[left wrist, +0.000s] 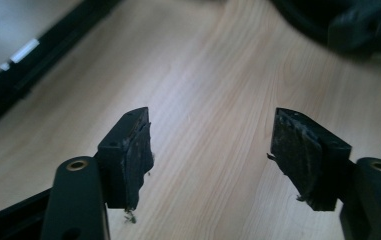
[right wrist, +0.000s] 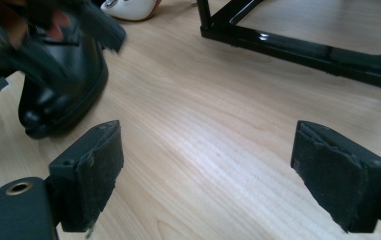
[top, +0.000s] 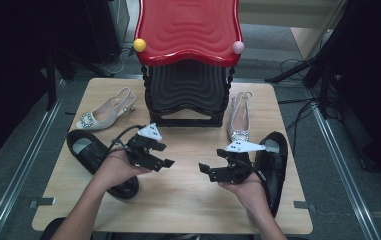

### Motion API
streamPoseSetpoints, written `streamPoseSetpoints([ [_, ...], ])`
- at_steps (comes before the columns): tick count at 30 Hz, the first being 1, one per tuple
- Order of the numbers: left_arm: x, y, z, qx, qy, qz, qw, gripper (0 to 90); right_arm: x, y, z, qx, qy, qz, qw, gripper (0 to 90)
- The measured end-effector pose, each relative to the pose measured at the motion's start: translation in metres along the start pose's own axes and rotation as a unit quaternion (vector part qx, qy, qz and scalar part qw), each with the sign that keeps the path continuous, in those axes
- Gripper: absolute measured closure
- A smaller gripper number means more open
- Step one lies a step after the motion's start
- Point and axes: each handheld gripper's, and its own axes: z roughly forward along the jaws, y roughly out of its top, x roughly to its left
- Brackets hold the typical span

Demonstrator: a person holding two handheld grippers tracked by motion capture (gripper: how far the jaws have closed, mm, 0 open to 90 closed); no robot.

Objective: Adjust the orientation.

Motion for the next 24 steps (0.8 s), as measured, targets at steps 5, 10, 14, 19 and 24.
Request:
streamPoseSetpoints([
  [5, 0.006, -0.001, -0.011, -0.019, 0.002, -0.005, 0.9998, 31.9, 0.004, 0.008, 0.007, 0.011, 0.013, -0.02, 0.9997, 23.5],
  [10, 0.01, -0.008, -0.014, -0.009, 0.013, -0.005, 0.9999, 37.8, 0.005, -0.003, 0.007, 0.021, 0.012, -0.038, 0.999, 43.5],
  [14, 0.014, -0.011, -0.018, -0.006, 0.009, -0.015, 0.9998, 37.5, 0.005, -0.009, 0.004, 0.024, 0.021, -0.045, 0.9985, 45.5],
  [19, 0.019, -0.014, -0.026, 0.009, 0.025, -0.022, 0.9994, 38.4, 0.011, -0.012, 0.004, 0.028, 0.004, -0.067, 0.9974, 49.8],
  [24, 0.024, -0.018, -0.039, -0.008, 0.035, -0.043, 0.9984, 38.9, 0.019, -0.013, 0.009, 0.044, 0.001, -0.096, 0.9944, 49.9],
])
